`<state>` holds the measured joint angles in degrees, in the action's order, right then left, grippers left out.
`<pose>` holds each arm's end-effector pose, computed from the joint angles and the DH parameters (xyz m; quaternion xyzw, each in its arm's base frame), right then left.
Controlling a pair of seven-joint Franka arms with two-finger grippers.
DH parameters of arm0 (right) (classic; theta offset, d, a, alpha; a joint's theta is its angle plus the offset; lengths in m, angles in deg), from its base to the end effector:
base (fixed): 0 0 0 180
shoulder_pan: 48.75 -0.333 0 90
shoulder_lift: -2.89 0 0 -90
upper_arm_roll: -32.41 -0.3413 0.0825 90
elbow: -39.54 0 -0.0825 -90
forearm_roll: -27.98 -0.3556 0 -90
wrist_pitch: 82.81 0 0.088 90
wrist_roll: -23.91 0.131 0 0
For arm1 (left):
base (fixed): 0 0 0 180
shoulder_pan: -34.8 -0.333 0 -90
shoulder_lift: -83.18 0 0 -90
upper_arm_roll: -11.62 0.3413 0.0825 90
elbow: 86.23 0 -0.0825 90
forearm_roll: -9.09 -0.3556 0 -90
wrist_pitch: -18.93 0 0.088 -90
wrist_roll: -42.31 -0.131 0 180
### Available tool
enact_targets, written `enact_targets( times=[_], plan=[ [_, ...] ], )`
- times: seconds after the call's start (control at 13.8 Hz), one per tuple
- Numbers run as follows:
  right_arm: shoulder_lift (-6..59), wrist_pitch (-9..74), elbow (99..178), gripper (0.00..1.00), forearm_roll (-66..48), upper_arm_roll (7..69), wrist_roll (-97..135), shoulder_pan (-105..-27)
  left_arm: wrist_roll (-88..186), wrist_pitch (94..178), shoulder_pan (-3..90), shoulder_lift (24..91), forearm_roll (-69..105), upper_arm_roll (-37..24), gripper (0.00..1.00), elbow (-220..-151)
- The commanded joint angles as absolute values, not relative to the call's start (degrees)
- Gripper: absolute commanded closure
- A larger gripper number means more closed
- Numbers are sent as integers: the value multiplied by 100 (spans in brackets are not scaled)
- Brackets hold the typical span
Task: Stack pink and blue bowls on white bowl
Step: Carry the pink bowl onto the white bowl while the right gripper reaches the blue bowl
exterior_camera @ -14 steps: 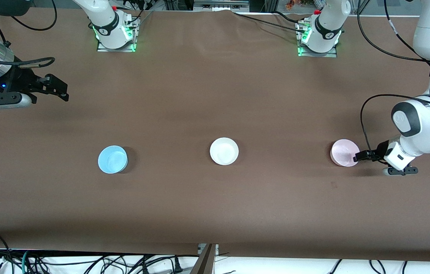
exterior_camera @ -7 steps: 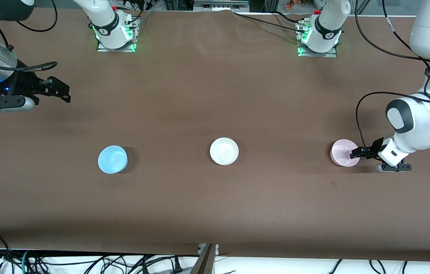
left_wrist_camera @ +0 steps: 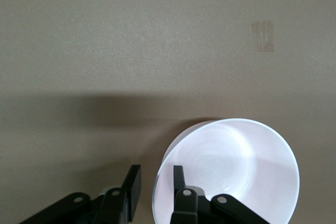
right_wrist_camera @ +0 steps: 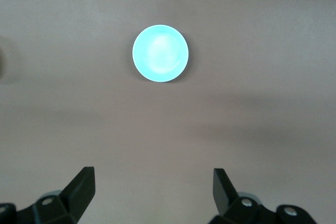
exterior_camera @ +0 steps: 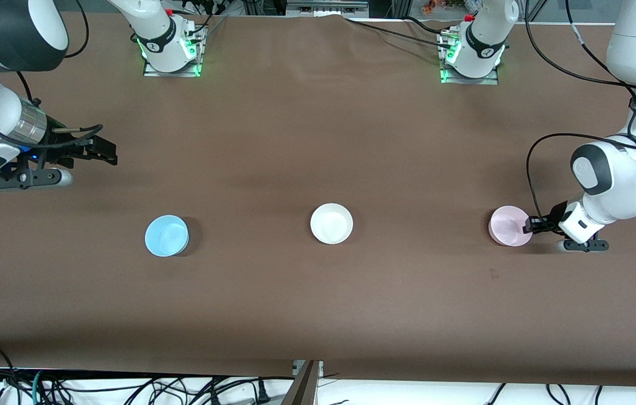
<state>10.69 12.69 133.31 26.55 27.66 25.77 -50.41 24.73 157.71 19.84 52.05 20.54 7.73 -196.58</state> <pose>0.5630 0.0636 0.5302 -0.9977 -0.0377 0.0539 0.0141 0.6042 0.1163 0.2217 0.9961 0.0244 -0.0030 0.0849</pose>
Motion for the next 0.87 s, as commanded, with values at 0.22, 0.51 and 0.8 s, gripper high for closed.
enact_targets(
  times=[0.22, 0.51, 0.8],
  plan=[
    [1948, 1921, 13077, 0, 2956, 2758, 2505, -4999, 2060, 15683, 2021, 5400, 2210, 810, 100, -19820],
    [2941, 2985, 13077, 1, 2965, 2793, 2505, -4868, 2086, 15551, 2109, 5435, 2210, 784, 100, -19662],
    [3707, 3961, 13094, 1, 3106, 2793, 2505, -4893, 2462, 14982, 2494, 5514, 2368, 626, 100, -19040]
  ],
)
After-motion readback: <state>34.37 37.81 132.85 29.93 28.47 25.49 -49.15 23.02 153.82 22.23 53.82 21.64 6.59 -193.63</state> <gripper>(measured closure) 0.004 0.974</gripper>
